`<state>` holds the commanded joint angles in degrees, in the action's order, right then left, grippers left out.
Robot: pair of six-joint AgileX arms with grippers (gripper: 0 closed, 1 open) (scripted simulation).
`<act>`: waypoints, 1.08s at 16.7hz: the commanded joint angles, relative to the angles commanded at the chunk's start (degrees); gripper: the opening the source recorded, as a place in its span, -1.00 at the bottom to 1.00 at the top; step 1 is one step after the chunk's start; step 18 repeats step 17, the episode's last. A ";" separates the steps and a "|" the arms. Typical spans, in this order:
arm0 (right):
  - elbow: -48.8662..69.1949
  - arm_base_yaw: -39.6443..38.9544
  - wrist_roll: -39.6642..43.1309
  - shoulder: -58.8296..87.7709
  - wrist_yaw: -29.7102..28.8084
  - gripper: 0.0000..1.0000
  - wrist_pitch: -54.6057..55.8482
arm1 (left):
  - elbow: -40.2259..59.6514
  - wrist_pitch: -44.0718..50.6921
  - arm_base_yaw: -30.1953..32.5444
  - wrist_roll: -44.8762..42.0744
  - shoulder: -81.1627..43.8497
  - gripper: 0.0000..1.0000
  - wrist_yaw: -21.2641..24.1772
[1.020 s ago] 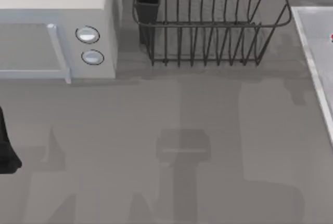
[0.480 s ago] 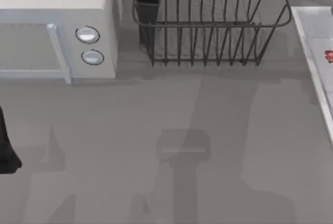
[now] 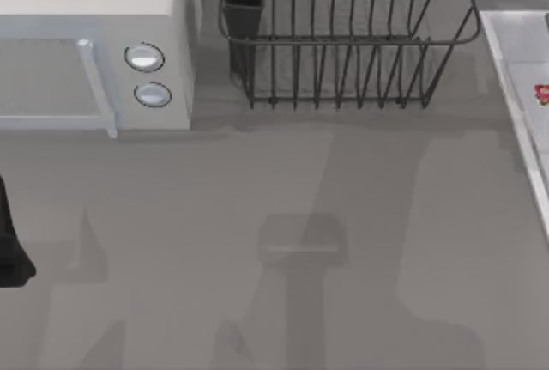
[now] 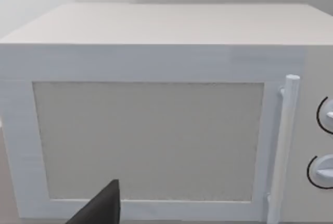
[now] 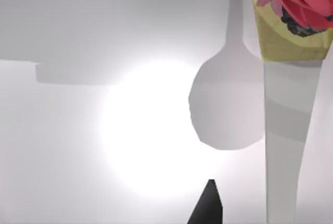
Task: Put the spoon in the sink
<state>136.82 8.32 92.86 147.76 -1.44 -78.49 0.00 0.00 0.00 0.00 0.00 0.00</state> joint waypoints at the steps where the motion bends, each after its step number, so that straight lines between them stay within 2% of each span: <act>1: 0.00 0.00 0.00 0.00 0.00 -0.55 0.00 | 0.00 0.00 0.00 0.00 0.00 1.00 0.00; 11: 0.00 0.00 0.00 0.00 0.00 0.96 0.00 | 0.00 0.00 0.00 0.00 0.00 1.00 0.00; 18: 0.00 0.00 0.00 0.00 0.00 1.00 0.00 | 0.00 0.00 0.00 0.00 0.00 1.00 0.00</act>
